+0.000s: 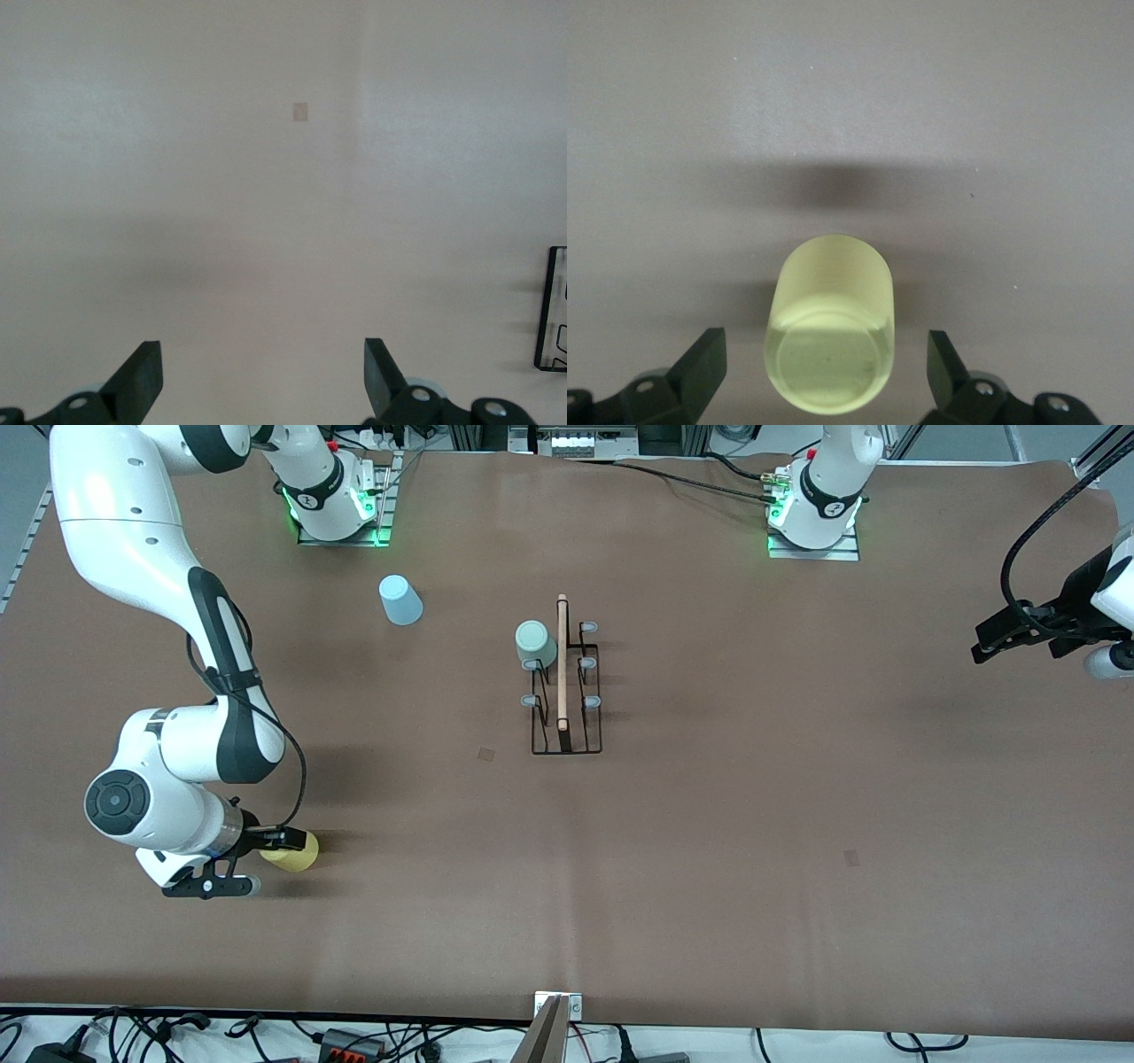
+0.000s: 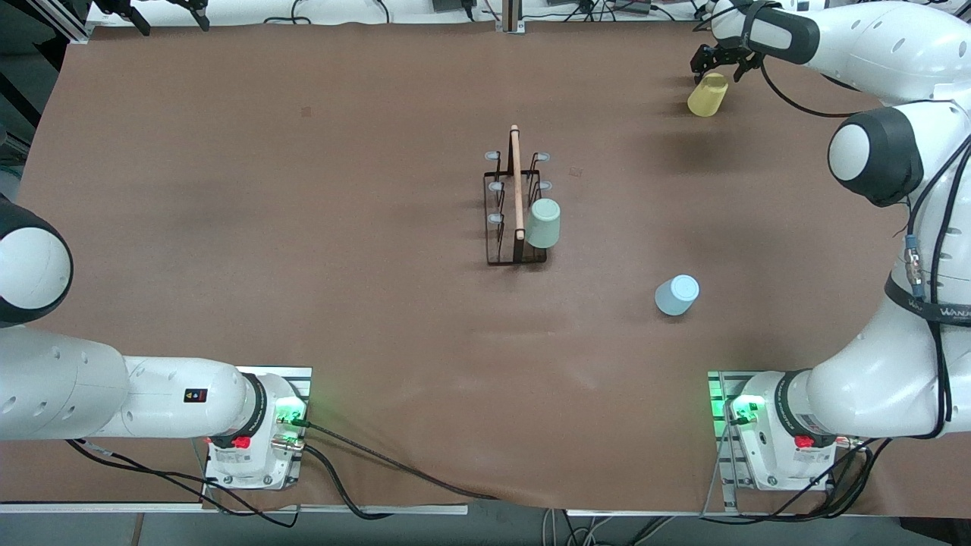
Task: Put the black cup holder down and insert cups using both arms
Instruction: 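Close the right gripper around the yellow cup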
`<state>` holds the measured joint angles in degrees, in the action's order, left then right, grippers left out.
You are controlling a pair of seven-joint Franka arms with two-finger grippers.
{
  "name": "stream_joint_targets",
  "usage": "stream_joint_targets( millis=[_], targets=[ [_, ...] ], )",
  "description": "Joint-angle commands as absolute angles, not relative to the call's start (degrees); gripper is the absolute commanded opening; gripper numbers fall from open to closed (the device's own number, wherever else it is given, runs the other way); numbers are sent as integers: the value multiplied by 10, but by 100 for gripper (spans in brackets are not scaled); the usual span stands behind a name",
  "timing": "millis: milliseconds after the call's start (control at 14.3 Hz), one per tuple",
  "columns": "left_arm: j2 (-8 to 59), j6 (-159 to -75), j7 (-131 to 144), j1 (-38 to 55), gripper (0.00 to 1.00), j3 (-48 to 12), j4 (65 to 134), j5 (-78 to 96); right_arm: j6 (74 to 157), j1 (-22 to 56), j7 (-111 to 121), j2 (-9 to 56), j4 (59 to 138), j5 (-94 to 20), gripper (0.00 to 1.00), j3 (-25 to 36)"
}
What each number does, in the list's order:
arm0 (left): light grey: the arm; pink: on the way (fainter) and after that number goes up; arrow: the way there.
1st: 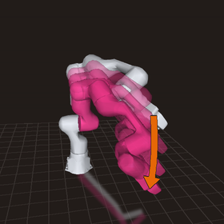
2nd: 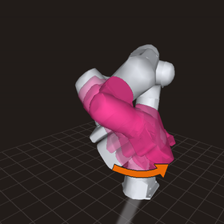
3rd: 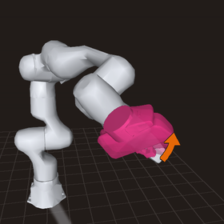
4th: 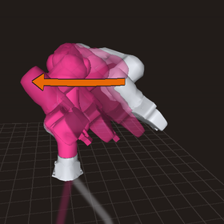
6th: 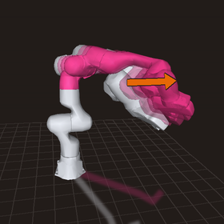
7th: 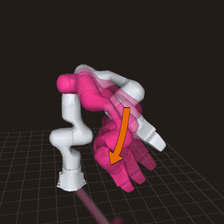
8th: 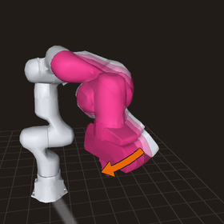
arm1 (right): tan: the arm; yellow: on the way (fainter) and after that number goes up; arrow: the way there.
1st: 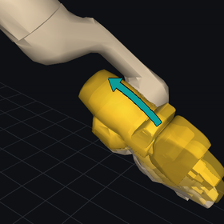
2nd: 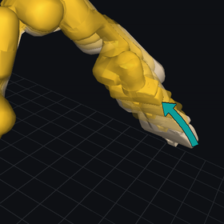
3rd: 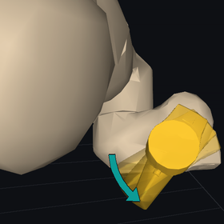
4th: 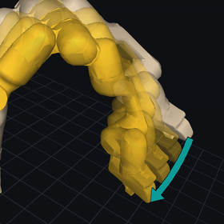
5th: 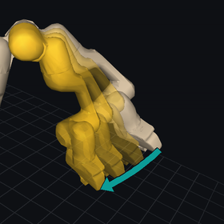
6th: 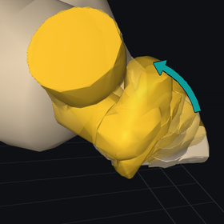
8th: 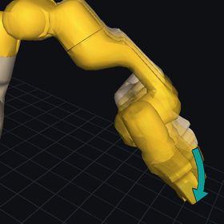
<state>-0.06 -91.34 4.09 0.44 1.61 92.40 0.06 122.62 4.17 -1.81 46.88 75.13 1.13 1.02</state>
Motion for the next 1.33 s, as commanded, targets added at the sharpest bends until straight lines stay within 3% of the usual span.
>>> stream_joint_targets(
  millis=[0,1261],
  targets=[
    [-2,-889,33,1,100,18,914,11,1223,35,2,487,722,4,100,2],
    [7,-913,42,-2,100,22,908,20,1205,26,68,503,721,-14,100,2]
  ],
)
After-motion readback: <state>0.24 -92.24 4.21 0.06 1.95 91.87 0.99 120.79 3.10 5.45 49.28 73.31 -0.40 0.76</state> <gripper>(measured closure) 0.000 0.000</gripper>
